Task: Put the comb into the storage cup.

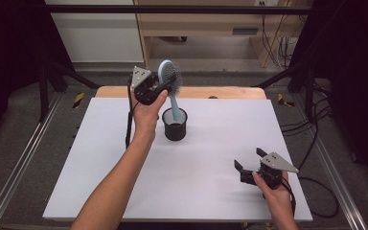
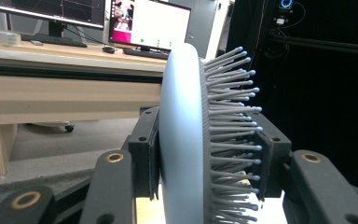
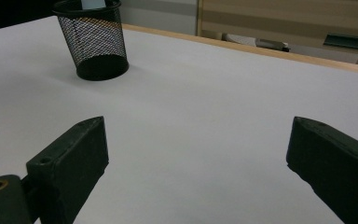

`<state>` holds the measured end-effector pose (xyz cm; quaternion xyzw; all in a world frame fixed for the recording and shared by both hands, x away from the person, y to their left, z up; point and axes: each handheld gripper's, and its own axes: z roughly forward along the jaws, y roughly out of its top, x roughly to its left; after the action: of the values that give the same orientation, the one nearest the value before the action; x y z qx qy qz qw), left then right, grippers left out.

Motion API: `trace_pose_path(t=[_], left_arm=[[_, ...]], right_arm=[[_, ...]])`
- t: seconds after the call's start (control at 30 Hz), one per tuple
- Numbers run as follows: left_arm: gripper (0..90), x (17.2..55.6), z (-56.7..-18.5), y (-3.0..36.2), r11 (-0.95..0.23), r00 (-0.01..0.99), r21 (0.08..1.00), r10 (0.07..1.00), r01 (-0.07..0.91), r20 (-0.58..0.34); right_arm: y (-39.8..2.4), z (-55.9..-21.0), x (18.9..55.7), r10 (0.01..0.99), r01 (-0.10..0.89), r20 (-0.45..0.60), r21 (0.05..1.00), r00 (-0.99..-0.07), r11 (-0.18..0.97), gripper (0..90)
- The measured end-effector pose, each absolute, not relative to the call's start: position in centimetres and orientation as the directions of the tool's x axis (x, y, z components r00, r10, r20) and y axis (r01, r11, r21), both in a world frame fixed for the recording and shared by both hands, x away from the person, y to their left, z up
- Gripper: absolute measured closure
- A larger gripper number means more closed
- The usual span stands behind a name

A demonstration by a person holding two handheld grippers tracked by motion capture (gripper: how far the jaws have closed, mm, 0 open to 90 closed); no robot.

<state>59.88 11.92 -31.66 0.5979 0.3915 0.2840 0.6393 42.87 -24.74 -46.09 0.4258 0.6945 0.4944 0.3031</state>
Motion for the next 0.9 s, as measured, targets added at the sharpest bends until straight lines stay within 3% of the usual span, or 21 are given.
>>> trace_pose_path(t=[0.9], left_arm=[[52.2,59.8,-33.3,11.9,0.118,0.530,0.986,0.832,0.122,-0.165]], right_arm=[[-24.9,-46.2,43.2,0.880,0.360,0.067,0.925,-0.469,0.121,5.8]])
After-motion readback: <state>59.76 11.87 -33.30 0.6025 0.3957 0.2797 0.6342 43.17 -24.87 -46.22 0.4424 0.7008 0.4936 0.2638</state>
